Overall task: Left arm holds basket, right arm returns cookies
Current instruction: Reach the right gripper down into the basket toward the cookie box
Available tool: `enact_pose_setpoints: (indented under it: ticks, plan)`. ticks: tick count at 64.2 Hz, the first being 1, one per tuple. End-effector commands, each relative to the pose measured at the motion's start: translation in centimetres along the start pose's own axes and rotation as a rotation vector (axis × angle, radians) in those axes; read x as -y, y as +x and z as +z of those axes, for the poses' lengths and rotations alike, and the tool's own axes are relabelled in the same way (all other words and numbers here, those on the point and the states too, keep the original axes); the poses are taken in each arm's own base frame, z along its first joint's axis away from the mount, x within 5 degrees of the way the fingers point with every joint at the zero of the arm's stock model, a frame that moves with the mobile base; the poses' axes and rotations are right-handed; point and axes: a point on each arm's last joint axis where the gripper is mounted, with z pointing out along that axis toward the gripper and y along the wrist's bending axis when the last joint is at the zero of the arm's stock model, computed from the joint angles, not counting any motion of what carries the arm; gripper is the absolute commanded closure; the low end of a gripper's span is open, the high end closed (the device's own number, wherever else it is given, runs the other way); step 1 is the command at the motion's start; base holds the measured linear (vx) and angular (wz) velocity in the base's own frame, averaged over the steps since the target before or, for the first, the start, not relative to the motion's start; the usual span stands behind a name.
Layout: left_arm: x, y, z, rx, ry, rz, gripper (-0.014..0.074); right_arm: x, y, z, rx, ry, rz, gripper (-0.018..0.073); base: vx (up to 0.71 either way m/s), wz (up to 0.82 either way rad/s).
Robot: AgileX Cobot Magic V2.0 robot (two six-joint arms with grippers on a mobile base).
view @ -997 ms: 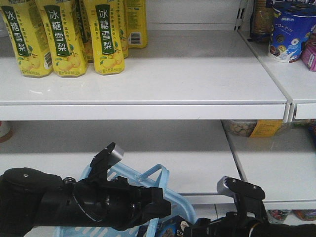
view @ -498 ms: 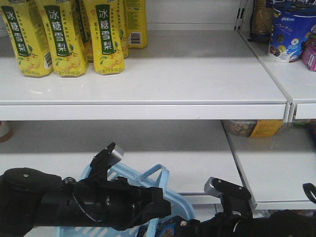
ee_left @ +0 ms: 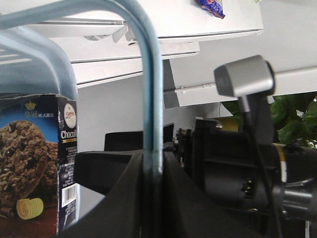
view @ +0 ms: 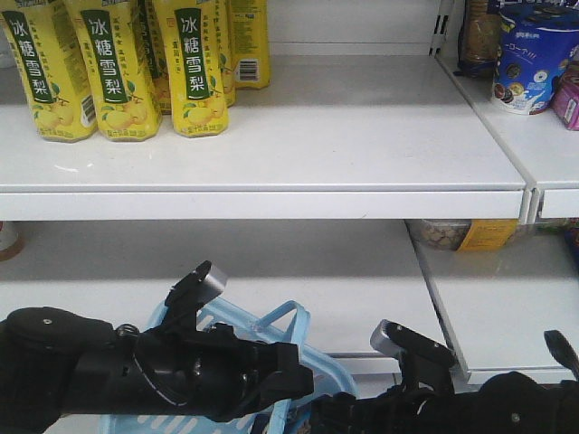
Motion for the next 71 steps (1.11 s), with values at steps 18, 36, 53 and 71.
enact_pose_setpoints:
  ticks: [18, 36, 53, 71]
  plan:
    - [2.0, -0.5, -0.9, 0.031, 0.09, 0.012, 0.0603, -1.5, -0.9, 0.8, -0.011, -0.028, -0.024, 0.0043, 0.0, 0.0]
    - [2.0, -0.5, -0.9, 0.031, 0.09, 0.012, 0.0603, -1.4, -1.0, 2.0, -0.039, -0.008, -0.001, 0.0043, 0.0, 0.0]
    - [2.0, -0.5, -0.9, 0.031, 0.09, 0.012, 0.0603, -2.5, -1.5, 2.8, -0.069, -0.041, -0.031, 0.0043, 0.0, 0.0]
    - [2.0, -0.5, -0.9, 0.031, 0.09, 0.012, 0.0603, -2.9, -1.7, 3.8, -0.083, -0.063, -0.007, 0.0043, 0.0, 0.0]
